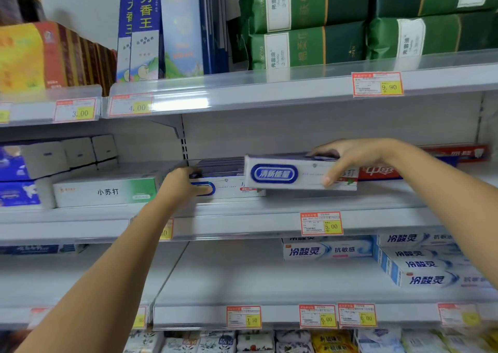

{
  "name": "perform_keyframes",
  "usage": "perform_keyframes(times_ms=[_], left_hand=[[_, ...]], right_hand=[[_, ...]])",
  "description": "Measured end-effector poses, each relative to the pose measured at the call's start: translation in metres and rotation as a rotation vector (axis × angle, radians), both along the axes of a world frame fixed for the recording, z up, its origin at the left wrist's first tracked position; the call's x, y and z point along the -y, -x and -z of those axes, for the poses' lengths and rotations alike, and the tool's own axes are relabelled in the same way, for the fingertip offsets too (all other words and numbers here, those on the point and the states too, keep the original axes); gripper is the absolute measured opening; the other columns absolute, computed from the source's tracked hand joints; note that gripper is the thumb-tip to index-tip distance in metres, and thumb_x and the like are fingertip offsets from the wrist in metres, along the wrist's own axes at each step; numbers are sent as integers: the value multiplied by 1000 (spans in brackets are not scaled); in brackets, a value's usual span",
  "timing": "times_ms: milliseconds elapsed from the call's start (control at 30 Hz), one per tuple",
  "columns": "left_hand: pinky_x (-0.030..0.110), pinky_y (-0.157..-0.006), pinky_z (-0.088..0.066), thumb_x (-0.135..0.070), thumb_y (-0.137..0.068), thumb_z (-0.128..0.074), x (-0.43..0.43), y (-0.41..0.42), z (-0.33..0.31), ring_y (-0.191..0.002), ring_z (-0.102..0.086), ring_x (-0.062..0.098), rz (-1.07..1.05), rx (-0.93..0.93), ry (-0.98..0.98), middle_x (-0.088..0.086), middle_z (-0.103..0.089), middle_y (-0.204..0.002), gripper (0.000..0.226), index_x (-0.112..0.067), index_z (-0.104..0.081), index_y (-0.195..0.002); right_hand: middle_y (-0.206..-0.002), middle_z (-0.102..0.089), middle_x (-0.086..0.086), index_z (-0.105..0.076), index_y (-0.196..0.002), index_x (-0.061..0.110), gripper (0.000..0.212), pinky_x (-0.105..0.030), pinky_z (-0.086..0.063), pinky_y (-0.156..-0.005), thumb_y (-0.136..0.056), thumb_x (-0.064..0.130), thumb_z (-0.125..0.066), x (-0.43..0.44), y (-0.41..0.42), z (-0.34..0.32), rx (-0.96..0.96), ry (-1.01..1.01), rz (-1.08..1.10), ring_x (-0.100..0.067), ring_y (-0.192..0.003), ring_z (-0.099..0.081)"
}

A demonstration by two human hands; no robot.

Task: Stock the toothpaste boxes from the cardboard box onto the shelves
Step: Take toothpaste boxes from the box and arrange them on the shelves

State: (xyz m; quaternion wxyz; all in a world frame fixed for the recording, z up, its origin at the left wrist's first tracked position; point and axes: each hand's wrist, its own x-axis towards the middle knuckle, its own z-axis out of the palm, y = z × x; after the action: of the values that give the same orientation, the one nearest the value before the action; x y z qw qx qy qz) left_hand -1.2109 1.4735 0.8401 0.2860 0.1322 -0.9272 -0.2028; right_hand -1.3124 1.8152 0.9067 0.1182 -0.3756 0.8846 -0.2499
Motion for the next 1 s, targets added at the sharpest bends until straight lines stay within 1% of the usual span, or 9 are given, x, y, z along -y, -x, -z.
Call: perform_keyframes(times_ms=[100,167,300,367,467,667,733,833,1000], left_hand=[[27,-82,-42,-14,-82,-70,15,-6,-4,-103,-60,27,31,39,-39,11,-64,-120,47,-8,-58,-128],[29,-79,-44,-6,-87,-63,22,-12,-7,-94,-61,25,68,9,-200,13,-65,-112,42,-6,-58,-128],[36,-85,-52,-29,-98,-49,28,-30,-10,-95,-64,27,154,-80,-594,14,-64,-113,38,-3,-57,-125],[29,-80,-53,-46,-96,-43,28,-39,-15,-93,-64,19,182,-9,-558,7,-63,-114,43,-13,-56,-120],[16,-68,-47,-50,-94,-39,26,-47,-18,-85,-60,7,255,123,-457,2,-58,-111,58,-14,-43,-139],[31,-99,-44,-68,-86,-23,36,-43,-16,-110,-59,21,350,197,-598,11,-62,-122,84,-6,-38,-141],[29,-95,-49,-79,-69,-37,40,-43,-15,-106,-64,18,408,218,-591,11,-65,-121,95,-9,-48,-132],[19,-75,-55,-82,-35,-71,48,-42,-14,-92,-70,11,454,232,-518,-1,-73,-99,101,-18,-56,-112],[23,-76,-56,-71,-25,-83,55,-39,-12,-98,-67,16,524,265,-506,-1,-69,-107,106,-32,-54,-120]], right_hand=[[-120,-63,4,-47,-132,25,83,-32,-52,-93,-59,29,-86,38,-10,-1,35,-69,-58,-15,-104,-66],[-119,-64,3,-48,-135,19,78,-25,-52,-88,-66,30,-82,60,-14,2,15,-99,-77,-13,-102,-66],[-117,-60,5,-48,-133,12,63,-20,-49,-89,-79,30,-74,88,-21,7,-80,-86,-56,-12,-104,-61],[-124,-57,4,-47,-132,18,67,-28,-46,-97,-75,38,-76,96,-21,9,-139,-89,-53,-14,-109,-58],[-122,-55,5,-47,-127,26,69,-33,-46,-97,-69,45,-79,102,-22,11,-200,-44,-59,-14,-108,-57],[-117,-55,8,-48,-121,28,65,-29,-47,-89,-67,43,-81,116,-32,14,-192,47,-93,-12,-103,-56],[-116,-52,10,-48,-122,28,66,-24,-43,-83,-67,43,-82,122,-33,17,-266,69,-66,-11,-104,-52],[-120,-52,8,-53,-123,28,62,-23,-41,-83,-70,47,-78,128,-35,22,-392,77,-62,-9,-106,-50],[-121,-47,5,-54,-129,32,69,-30,-41,-93,-68,58,-74,124,-45,32,-552,-14,-29,-14,-111,-47]])
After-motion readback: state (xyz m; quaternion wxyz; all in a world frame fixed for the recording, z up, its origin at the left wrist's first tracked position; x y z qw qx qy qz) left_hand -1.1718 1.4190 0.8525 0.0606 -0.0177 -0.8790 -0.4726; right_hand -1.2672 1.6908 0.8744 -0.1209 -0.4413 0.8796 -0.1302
